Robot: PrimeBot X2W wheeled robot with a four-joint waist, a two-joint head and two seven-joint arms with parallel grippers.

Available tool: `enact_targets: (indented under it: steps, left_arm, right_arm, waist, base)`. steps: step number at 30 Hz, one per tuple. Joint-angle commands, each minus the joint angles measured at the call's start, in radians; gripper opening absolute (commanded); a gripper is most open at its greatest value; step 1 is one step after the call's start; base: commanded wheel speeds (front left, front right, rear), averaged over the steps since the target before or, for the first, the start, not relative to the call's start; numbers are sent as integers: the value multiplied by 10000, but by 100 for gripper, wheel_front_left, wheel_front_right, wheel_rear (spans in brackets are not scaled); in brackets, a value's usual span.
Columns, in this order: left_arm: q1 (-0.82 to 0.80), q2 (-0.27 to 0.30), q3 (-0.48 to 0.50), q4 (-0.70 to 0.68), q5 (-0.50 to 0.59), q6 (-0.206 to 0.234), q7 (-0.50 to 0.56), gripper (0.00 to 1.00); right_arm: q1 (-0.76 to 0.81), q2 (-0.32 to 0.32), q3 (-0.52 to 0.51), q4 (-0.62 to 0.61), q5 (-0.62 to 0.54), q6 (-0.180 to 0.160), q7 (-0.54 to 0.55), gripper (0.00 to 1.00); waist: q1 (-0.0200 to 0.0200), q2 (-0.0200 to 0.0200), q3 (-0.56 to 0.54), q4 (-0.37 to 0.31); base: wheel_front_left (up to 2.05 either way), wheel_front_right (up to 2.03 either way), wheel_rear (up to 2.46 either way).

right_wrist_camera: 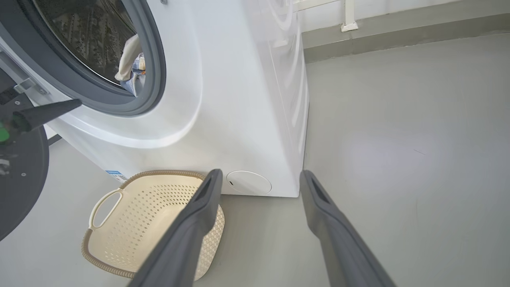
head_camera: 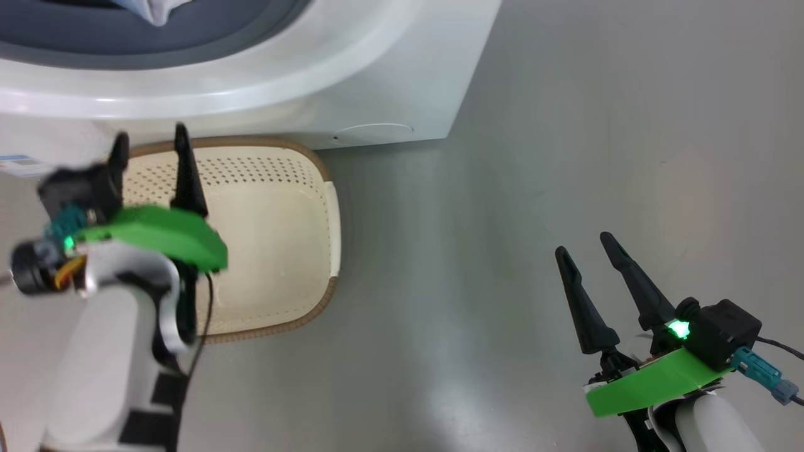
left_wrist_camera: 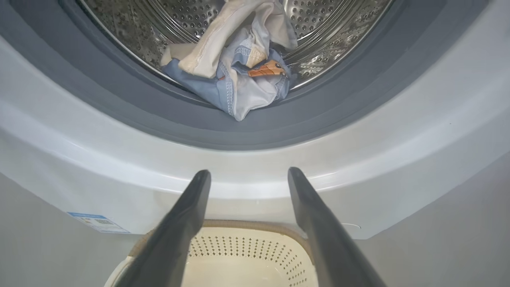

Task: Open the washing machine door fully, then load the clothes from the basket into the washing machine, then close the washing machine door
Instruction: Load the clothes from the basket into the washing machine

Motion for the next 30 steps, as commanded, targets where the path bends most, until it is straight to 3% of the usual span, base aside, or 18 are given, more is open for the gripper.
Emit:
enact_targets:
  steps: [1,7,15,30]
  left_arm:
    - [-544,408,324,49,14,-35,136,100]
    - [-2655,707,290,1569,83,-97,934,100]
    - [-4647,985,504,4149,-37,-104,1064,100]
    - [-6725,1269,488,7649,-215,-768,-407,99]
  right_arm:
    - [52,0,263,-168,46,16,-48,100]
    - [72,9,408,-74,76,16,-48,100]
    - [119,-19,752,60,172,16,-48,100]
    - [484,-471,786,-32,184,16,-48,100]
  waist:
    - [0,0,57,-145]
    - [0,0,36,-387]
    - [0,0,31,-876]
    - [0,0,377,-1306]
  base:
    - [0,0,0]
    - [0,0,0]
    - [0,0,0]
    - [0,0,0]
